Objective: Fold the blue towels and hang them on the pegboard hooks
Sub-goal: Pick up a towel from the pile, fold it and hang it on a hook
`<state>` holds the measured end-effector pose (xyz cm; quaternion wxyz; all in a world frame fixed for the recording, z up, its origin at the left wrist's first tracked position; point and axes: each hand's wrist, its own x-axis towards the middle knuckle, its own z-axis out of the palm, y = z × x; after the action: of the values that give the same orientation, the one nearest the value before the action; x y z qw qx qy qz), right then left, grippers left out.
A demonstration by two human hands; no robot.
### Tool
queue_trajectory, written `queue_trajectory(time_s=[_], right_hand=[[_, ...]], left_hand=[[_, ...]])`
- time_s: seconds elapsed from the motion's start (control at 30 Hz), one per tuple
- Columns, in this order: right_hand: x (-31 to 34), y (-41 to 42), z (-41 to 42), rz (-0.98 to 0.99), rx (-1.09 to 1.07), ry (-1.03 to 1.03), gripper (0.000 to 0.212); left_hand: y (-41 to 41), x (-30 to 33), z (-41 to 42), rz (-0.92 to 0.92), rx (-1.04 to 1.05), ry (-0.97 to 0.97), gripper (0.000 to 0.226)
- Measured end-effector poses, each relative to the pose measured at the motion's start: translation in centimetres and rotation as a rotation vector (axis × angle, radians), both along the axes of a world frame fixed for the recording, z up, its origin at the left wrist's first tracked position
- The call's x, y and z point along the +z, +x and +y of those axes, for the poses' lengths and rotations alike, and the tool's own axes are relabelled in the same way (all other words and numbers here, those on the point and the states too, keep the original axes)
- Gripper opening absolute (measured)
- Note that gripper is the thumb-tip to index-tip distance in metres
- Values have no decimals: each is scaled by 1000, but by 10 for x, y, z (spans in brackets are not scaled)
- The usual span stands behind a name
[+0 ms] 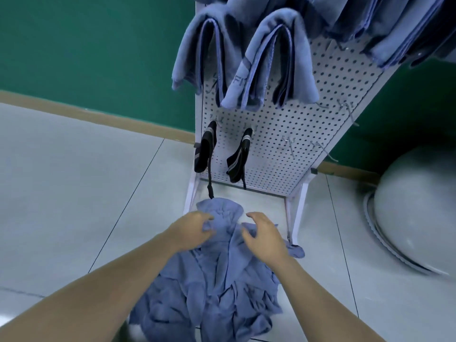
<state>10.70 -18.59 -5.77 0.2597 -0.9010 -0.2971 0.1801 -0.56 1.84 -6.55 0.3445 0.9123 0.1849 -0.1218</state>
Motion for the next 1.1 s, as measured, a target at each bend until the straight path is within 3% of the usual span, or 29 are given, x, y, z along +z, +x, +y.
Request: queue_trajectory(time_s=[0.17, 0.23, 0.3, 0.37, 0.5, 0.6, 0.7, 0.9, 1.1], right_hand=[[-52, 1, 2, 243, -4, -179, 79], [-59, 4, 6, 218, -35, -190, 58], [-60, 9, 11, 136, -72, -124, 6], [-54, 14, 16, 97, -108, 7, 34], [-1, 24, 27, 147, -126, 296, 20], [55, 31, 38, 213, -92, 457, 13], [110, 28, 45, 195, 14, 513, 15], [232, 11, 40, -7, 7, 701, 12], [340, 7, 6, -227, -146, 888, 24]], left_hand=[[-2, -33, -16, 39, -142, -15, 38], [1, -37, -22, 18, -165, 27, 37], [3, -41, -25, 12, -171, 1, 30], [6, -43, -25, -1, -136, -96, 25], [19, -17, -37, -67, 14, -273, 19], [25, 3, -52, -193, 109, -289, 33], [22, 30, -60, -252, 162, -267, 29], [11, 128, -33, -395, 140, -164, 14], [-8, 240, -2, -373, 43, -55, 23]])
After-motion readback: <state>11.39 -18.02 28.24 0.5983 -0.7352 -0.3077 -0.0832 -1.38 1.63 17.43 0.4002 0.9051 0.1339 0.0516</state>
